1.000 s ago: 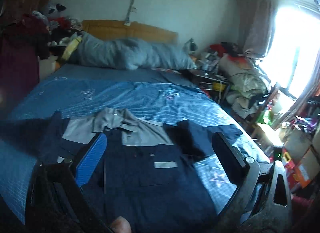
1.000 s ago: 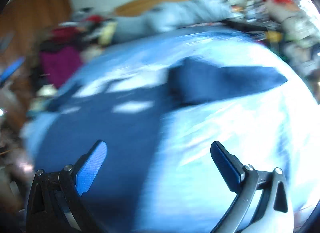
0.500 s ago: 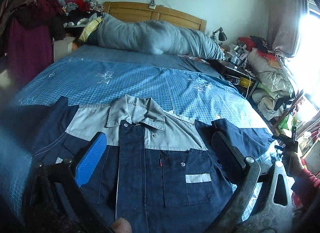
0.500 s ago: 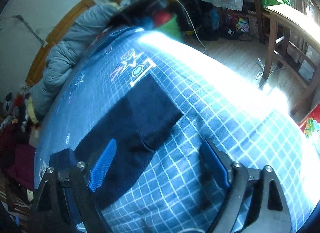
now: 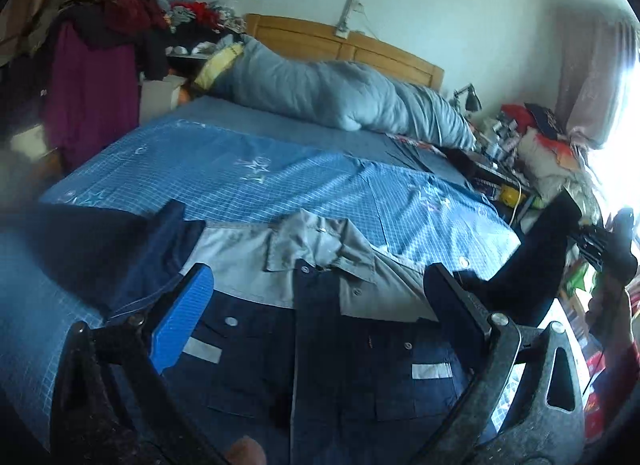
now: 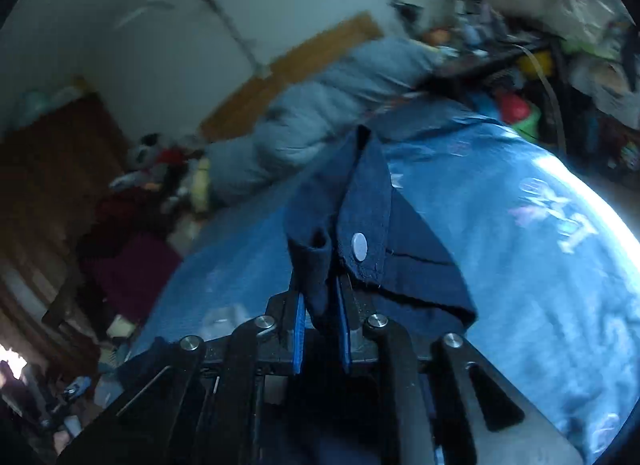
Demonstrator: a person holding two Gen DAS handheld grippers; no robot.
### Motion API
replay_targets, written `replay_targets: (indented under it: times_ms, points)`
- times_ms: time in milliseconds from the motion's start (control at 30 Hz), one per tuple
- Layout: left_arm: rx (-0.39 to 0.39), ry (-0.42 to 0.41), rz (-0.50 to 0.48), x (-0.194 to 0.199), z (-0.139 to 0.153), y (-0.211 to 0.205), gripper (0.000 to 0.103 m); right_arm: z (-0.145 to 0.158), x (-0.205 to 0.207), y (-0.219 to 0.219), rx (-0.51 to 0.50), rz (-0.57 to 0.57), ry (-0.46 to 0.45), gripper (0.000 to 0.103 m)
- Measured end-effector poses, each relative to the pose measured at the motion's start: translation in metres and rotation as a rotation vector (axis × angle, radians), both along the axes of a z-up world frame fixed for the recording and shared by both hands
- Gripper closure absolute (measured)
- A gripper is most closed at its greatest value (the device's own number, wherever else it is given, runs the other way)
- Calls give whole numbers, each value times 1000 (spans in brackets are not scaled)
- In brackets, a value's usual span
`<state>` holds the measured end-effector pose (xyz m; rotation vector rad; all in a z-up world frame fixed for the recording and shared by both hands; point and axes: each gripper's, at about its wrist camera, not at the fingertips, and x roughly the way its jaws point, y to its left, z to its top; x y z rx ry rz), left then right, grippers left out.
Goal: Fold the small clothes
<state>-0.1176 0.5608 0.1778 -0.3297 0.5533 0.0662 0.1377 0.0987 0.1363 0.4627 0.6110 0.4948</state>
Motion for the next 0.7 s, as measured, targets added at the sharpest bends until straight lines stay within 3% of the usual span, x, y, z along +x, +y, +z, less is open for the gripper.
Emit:
replay_targets:
  times_ms: [67,133,267,367,500,600,700]
  points:
    - [-21,-14,22,-8,3,14,0,25,-5,90,23,137,-55,85]
    - [-19,-21,41,-16,6,27,0,30,-7,176,38,256,-74,85]
    - [3,-3,76,-23,4,50,0,-14,-9,320,50,436,29,81]
    - [17,32,96,-23,-7,65,0,-53,-25,382,-18,522,121,77]
    - [-7,86,88,-15,-30,78,0,-72,-61,359,-34,516,119,69]
    - [-35,144,46,0,-56,76,0,-88,-96,294,-115,402,97,52]
    - [-95,234,-11,16,-88,72,0,-111,-110,218,-184,255,159,50]
